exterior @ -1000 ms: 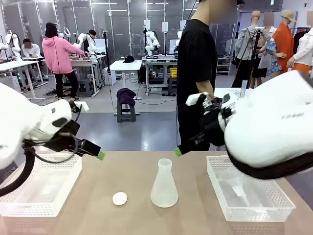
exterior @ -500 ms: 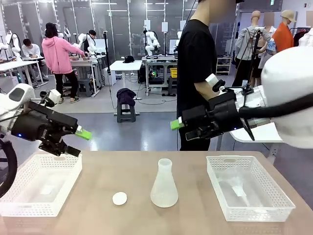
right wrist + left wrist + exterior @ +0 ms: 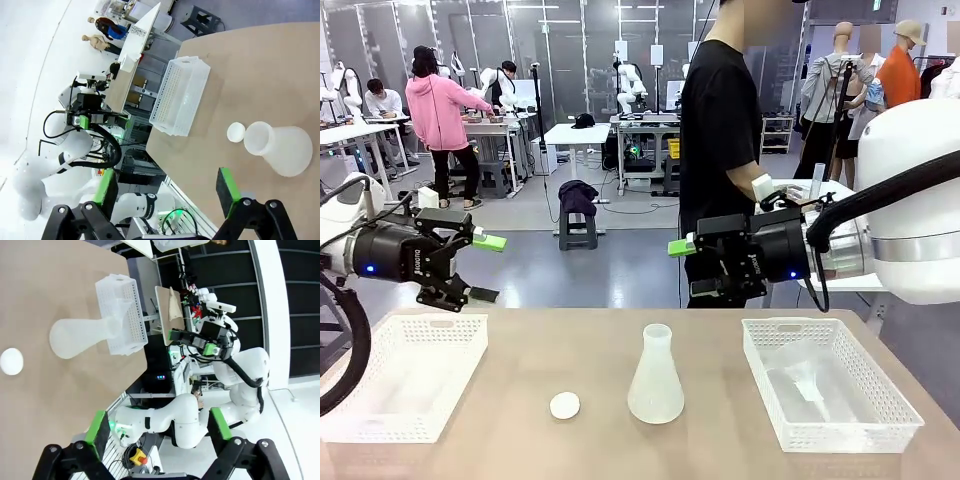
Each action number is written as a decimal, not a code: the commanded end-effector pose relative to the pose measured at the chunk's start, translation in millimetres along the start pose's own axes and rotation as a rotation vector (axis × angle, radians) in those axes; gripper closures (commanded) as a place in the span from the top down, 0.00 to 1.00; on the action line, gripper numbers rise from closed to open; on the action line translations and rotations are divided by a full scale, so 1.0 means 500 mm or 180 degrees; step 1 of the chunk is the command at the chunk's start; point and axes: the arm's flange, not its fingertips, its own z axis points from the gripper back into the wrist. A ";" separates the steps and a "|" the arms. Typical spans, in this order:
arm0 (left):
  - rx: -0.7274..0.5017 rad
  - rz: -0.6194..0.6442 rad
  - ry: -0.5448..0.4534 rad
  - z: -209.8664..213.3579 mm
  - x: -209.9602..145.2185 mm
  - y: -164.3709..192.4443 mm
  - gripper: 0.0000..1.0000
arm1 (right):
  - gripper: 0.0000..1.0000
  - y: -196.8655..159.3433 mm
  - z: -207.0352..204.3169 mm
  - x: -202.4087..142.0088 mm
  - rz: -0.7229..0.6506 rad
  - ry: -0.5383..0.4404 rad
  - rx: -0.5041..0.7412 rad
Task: Prepare the solutions needed for the experiment.
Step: Pick up the Plastic Funnel and insert it into the Big flask.
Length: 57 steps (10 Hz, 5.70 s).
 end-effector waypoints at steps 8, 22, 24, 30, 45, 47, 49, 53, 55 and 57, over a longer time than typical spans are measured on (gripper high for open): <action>0.0014 -0.0020 0.0000 -0.012 0.000 -0.002 1.00 | 1.00 -0.045 0.066 0.095 0.2020 0.0069 -0.1622; 0.0014 -0.0020 0.0000 -0.012 0.000 -0.002 1.00 | 1.00 -0.116 0.197 0.217 0.3552 0.2044 -0.2135; 0.0014 -0.0020 0.0000 -0.012 0.000 -0.002 1.00 | 1.00 -0.150 0.166 0.247 0.3857 0.2941 -0.2080; 0.0014 -0.0020 0.0000 -0.012 0.000 -0.002 1.00 | 1.00 -0.293 0.103 0.283 0.3849 0.3816 -0.1560; 0.0014 -0.0020 0.0000 -0.012 0.000 -0.002 1.00 | 0.52 -0.463 0.031 0.290 0.3523 0.3914 -0.0917; 0.0014 -0.0020 0.0000 -0.012 0.000 -0.002 1.00 | 0.33 -0.463 0.029 0.289 0.3496 0.3983 -0.0929; 0.0014 -0.0020 0.0000 -0.012 0.000 -0.002 1.00 | 0.13 -0.462 0.028 0.290 0.3472 0.4037 -0.0957; 0.0014 -0.0020 0.0000 -0.012 0.000 -0.002 1.00 | 0.00 -0.455 0.026 0.283 0.3338 0.4168 -0.1124; 0.0014 -0.0020 0.0000 -0.012 0.000 -0.002 1.00 | 0.00 -0.421 0.032 0.274 0.3359 0.4032 -0.1280; 0.0014 -0.0020 0.0000 -0.012 0.000 -0.002 1.00 | 0.00 -0.344 0.057 0.268 0.3282 0.3835 -0.1778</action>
